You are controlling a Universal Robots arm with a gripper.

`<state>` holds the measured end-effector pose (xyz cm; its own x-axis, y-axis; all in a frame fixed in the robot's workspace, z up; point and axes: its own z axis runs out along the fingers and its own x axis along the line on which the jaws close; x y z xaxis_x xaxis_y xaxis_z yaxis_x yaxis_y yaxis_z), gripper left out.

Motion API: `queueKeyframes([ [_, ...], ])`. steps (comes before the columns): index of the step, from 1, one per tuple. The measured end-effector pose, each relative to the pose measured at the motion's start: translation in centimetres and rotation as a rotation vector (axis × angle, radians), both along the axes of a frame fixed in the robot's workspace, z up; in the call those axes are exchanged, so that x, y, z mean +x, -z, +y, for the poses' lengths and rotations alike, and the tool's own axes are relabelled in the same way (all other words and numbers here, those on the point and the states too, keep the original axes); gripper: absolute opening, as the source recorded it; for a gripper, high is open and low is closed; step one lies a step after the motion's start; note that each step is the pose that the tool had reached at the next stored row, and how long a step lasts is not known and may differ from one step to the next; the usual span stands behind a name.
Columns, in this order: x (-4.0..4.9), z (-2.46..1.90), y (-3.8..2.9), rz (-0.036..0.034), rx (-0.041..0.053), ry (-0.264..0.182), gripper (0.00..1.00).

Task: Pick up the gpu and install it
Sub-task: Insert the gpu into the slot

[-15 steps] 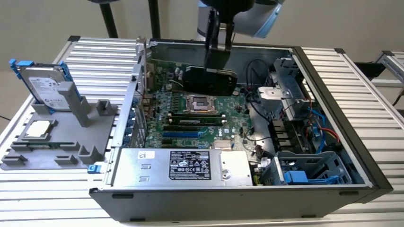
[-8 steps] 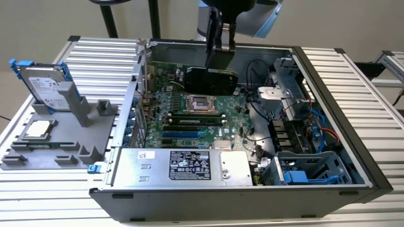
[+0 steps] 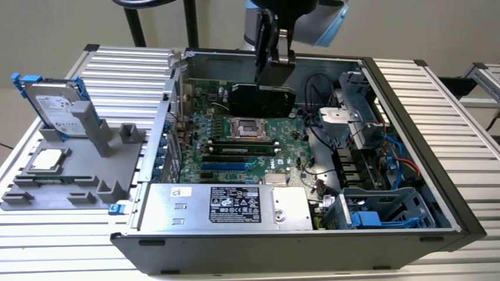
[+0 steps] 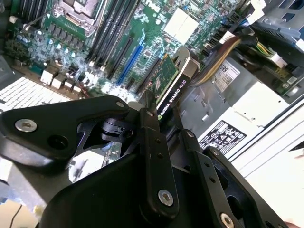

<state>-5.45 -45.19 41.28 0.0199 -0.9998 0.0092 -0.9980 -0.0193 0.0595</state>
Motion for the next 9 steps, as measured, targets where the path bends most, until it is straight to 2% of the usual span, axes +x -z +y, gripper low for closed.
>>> queueKeyframes([
  [9,0.02,0.0,0.0,0.0,-0.0001,-0.028,0.0],
])
